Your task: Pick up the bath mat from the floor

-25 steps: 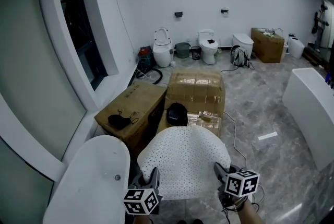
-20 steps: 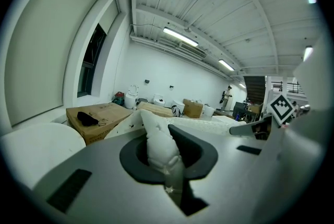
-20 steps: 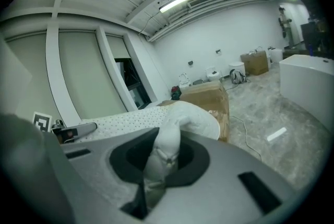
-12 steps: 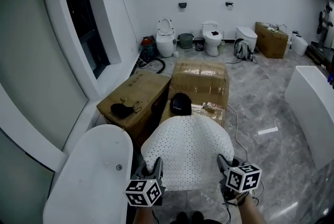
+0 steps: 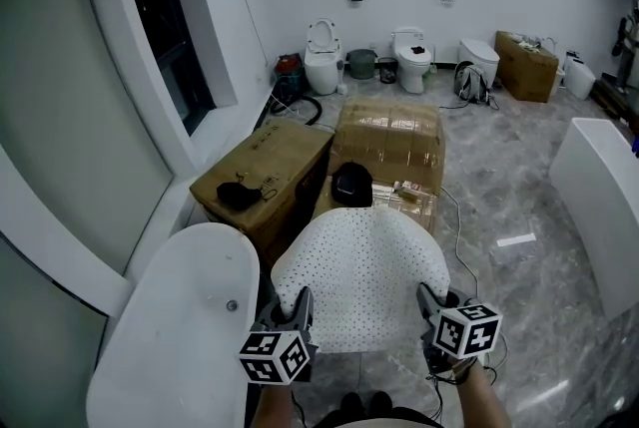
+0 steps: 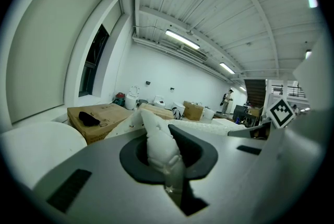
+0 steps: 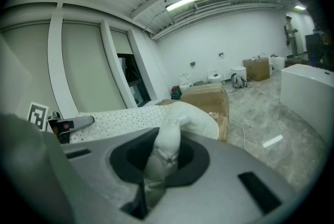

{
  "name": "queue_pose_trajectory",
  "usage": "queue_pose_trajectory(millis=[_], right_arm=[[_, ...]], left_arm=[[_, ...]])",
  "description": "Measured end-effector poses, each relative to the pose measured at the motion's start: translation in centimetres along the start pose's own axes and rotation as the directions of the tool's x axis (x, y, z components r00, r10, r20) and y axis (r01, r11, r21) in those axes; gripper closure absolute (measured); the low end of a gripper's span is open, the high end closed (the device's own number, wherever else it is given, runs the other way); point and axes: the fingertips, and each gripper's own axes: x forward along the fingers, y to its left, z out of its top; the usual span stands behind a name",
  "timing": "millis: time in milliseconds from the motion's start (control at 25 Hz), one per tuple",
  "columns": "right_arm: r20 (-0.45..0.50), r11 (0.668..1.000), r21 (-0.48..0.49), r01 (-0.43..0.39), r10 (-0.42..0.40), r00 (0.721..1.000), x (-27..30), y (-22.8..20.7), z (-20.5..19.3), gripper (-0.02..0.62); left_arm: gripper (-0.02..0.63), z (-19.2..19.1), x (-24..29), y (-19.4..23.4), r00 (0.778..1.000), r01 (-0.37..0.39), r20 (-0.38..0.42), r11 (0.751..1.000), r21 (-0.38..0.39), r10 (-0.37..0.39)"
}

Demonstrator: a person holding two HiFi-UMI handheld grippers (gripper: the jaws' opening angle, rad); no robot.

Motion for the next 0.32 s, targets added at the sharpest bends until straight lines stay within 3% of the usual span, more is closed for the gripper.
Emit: queue_pose_trajectory(millis=[320], right_arm=[[0.003,1.0,-0.006,0.005,-0.005,1.0,-0.1,0.16,-0.05,0.568]], left_arm=[[0.581,0.24,-0.34,0.29,1.0,-0.004,0.013,1.0,-0.005,0.005]])
